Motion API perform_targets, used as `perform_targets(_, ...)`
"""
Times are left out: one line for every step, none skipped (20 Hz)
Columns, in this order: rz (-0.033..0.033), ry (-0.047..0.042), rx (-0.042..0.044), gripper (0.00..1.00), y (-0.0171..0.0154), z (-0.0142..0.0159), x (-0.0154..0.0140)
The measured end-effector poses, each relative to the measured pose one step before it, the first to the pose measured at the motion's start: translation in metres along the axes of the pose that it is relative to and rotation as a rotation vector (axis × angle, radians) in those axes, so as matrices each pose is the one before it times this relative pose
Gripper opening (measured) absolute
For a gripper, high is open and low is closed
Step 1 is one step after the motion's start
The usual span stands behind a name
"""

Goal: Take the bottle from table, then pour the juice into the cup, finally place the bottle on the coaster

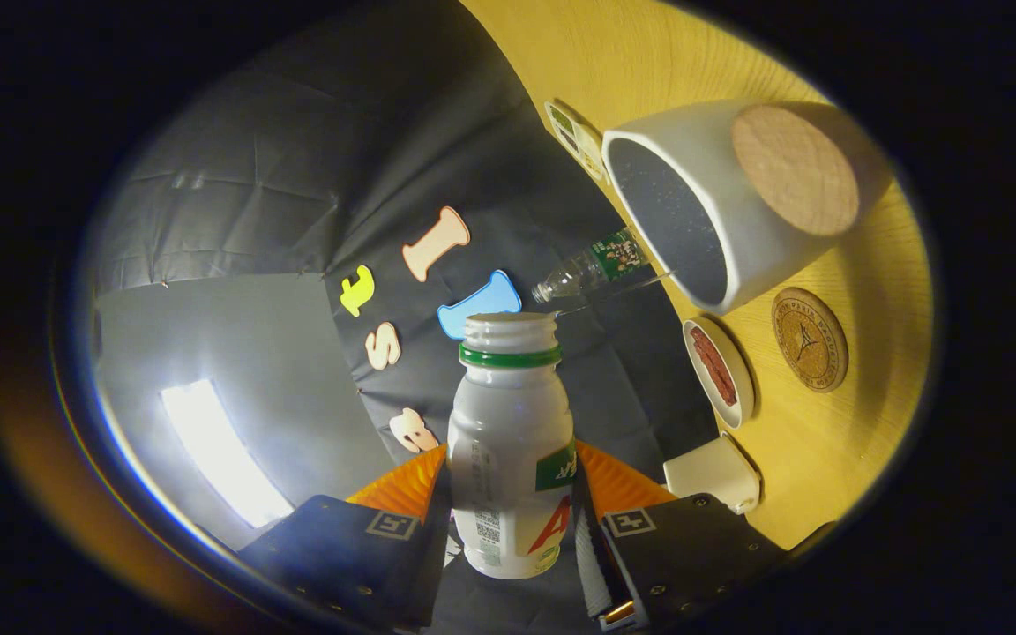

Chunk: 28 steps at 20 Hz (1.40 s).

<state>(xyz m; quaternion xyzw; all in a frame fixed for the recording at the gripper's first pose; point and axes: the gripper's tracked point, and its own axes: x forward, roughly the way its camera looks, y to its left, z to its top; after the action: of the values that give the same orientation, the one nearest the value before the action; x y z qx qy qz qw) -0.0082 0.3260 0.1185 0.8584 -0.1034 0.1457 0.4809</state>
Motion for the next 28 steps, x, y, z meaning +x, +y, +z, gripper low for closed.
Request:
perform_targets(-0.00071,-0.00384,0.00507,0.62,-0.00145,0.00024,-0.00075)
perform_targets(0.00032,-0.00432,0.00442,0.62,0.00217,0.00123,-0.00227)
perform_targets(0.00041,-0.00231,0.00481,0.62,-0.00024,-0.00038,0.00036)
perform_targets(0.00035,-0.00383,0.00404,0.62,-0.00073,0.00092,0.00026)
perform_targets(-0.00049,-0.00405,0.00438,0.62,-0.00111,0.0011,0.00051)
perform_targets(0.00001,-0.00336,0.00491,0.62,0.00011,0.00004,0.00024)
perform_targets(-0.00062,-0.00754,0.00755,0.62,-0.00045,0.00101,-0.00107)
perform_targets(-0.00047,-0.00497,0.00837,0.62,0.00016,0.00039,-0.00088)
perform_targets(0.00072,0.00085,0.005,0.62,-0.0003,-0.0011,-0.00005)
perform_targets(-0.00121,-0.00044,0.00244,0.62,-0.00153,-0.0007,-0.00021)
perform_targets(0.00005,-0.00215,0.00445,0.62,-0.00044,0.00006,0.00082)
perform_targets(0.0022,-0.00323,0.00837,0.62,0.00085,-0.00013,0.00013)
perform_targets(0.00468,-0.00461,0.00867,0.62,0.00027,0.00025,-0.00028)
perform_targets(0.00208,-0.00371,0.00556,0.62,0.00001,0.00047,0.0)
perform_targets(0.00141,-0.00203,0.00201,0.62,-0.00063,-0.00035,0.00036)
perform_targets(0.00122,-0.00192,0.00243,0.62,0.00005,-0.00004,0.00006)
perform_targets(0.00133,-0.00194,0.00259,0.62,0.00017,0.00082,-0.0004)
perform_targets(0.00126,-0.00146,0.00184,0.62,-0.00002,0.00043,-0.00049)
perform_targets(0.00138,-0.00265,0.00167,0.62,-0.00013,0.00035,0.00003)
perform_targets(0.00157,-0.00214,0.00212,0.62,0.00032,0.00033,-0.00019)
perform_targets(0.00248,-0.00286,0.00283,0.62,-0.0001,0.0005,-0.00011)
perform_targets(0.0019,-0.00201,0.00253,0.62,-0.00011,0.00028,0.00018)
perform_targets(0.00085,-0.0004,0.00196,0.62,-0.00072,-0.00021,-0.00069)
perform_targets(0.00106,-0.00042,0.00153,0.62,0.00007,-0.00015,0.00023)
perform_targets(0.00062,-0.00008,0.00286,0.62,-0.00082,-0.00015,0.00026)
perform_targets(0.00127,-0.00123,0.0025,0.62,0.00103,0.00009,-0.00034)
perform_targets(-0.00069,-0.00065,0.0031,0.62,-0.00124,0.00009,-0.0003)
perform_targets(0.00079,-0.00054,0.00148,0.62,0.00033,-0.00134,0.00058)
